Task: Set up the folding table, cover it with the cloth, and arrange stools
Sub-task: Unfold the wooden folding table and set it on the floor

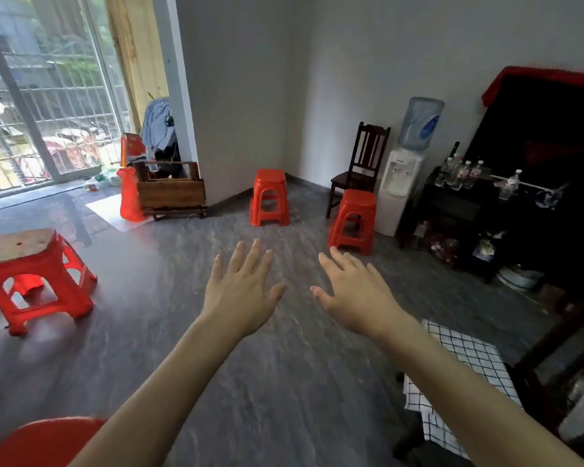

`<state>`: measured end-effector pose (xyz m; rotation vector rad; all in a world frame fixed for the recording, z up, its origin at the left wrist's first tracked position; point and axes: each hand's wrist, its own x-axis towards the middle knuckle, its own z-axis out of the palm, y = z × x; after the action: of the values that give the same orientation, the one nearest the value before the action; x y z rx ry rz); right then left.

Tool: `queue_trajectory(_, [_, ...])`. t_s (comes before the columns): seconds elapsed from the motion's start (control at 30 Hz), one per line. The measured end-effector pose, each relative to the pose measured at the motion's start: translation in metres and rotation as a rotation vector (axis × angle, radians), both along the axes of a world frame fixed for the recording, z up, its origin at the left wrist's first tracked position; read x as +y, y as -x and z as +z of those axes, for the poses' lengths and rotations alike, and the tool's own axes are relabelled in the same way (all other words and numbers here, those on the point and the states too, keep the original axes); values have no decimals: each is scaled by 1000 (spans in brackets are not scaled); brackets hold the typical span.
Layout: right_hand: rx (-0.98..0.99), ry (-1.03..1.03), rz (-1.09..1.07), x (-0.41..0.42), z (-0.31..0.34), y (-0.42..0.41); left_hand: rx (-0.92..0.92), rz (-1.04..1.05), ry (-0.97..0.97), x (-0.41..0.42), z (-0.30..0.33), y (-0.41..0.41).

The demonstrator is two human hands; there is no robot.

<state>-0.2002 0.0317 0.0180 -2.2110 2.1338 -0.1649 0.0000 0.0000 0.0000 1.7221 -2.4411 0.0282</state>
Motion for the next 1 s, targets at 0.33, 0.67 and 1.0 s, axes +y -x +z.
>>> queue_trajectory(0.33, [0, 128, 96, -106, -19, -79, 42, 116, 36, -82, -31, -79])
queue_trajectory(0.67, [-56, 66, 109, -208, -54, -79, 68, 246, 13, -173, -46, -81])
queue_trajectory(1.0, [-132, 109, 96, -367, -46, -6, 25, 240, -26, -330, -21, -24])
